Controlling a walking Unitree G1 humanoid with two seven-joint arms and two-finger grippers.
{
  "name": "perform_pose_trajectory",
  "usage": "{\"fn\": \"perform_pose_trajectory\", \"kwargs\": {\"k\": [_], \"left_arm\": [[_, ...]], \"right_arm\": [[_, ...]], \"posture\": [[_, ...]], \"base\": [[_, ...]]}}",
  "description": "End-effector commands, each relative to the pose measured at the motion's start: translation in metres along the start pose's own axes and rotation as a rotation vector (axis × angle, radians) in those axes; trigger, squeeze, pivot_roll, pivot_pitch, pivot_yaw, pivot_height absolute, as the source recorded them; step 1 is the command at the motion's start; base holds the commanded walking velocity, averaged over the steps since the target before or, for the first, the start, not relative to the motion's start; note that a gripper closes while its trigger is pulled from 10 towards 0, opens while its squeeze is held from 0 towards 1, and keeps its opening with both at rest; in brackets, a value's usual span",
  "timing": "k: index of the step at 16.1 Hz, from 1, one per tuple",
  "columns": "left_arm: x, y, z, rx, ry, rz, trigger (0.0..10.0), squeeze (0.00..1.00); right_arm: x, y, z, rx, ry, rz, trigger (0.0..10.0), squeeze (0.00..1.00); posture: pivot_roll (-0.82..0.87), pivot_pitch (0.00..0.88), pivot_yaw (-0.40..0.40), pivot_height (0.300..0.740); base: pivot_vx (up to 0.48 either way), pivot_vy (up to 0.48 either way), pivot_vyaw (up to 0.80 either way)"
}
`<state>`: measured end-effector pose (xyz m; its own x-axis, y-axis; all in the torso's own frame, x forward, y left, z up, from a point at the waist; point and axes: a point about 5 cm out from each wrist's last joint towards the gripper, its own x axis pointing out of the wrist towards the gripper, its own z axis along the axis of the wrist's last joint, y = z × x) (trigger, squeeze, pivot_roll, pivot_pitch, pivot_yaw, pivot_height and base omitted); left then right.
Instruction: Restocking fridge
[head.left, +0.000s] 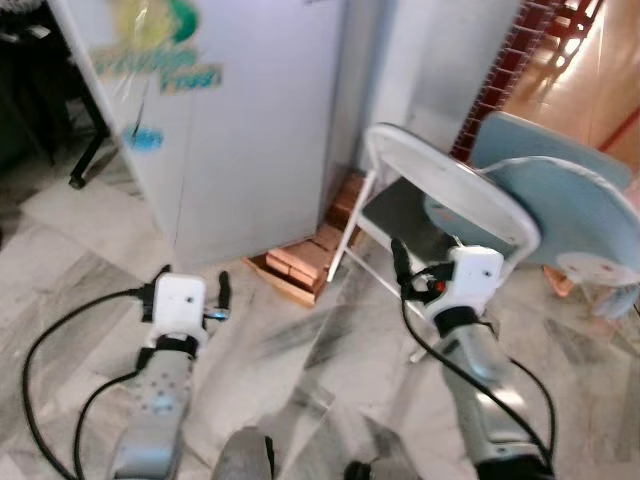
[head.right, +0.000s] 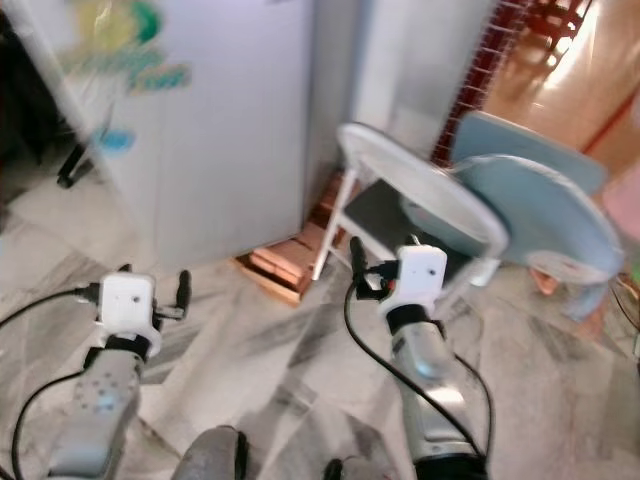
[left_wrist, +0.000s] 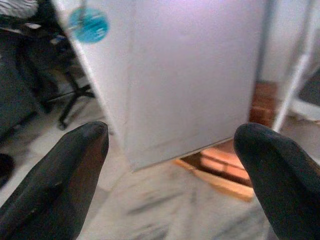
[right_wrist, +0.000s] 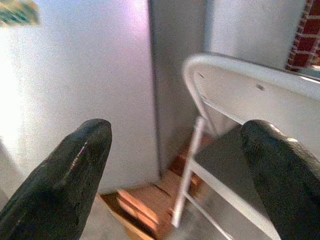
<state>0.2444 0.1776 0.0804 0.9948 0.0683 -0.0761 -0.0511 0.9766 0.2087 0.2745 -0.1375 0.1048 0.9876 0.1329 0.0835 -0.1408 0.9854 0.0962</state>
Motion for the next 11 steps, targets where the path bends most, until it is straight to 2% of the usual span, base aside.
{"fn": "perform_pose_trajectory", "kwargs": {"k": [1,3,6,11], "left_arm": [[0.000,-0.002,0.000,-0.018,0.002,-0.005,10.0,0.00],[0.002,-0.003,0.001,-0.031,0.000,0.000,10.0,0.00],[0.012,-0.004,0.014,-0.037,-0.055,0.030,10.0,0.00],[0.017,-0.002,0.025,-0.020,-0.115,0.029,10.0,0.00]], "right_arm": [[-0.003,-0.007,-0.003,-0.024,0.007,-0.009,10.0,0.00],[-0.002,-0.009,-0.003,-0.032,0.003,-0.017,10.0,0.00],[0.000,-0.010,-0.006,-0.025,0.006,-0.016,10.0,0.00],[0.005,-0.011,-0.003,-0.032,-0.010,-0.016,10.0,0.00]], "posture": [[0.15,0.108,-0.038,0.740],[0.15,0.096,-0.036,0.740],[0.15,0.090,-0.055,0.740],[0.15,0.091,-0.058,0.740]], "base": [[0.000,0.480,0.00],[0.000,0.480,0.00],[0.000,0.480,-0.78],[0.000,0.480,-0.76]]}}
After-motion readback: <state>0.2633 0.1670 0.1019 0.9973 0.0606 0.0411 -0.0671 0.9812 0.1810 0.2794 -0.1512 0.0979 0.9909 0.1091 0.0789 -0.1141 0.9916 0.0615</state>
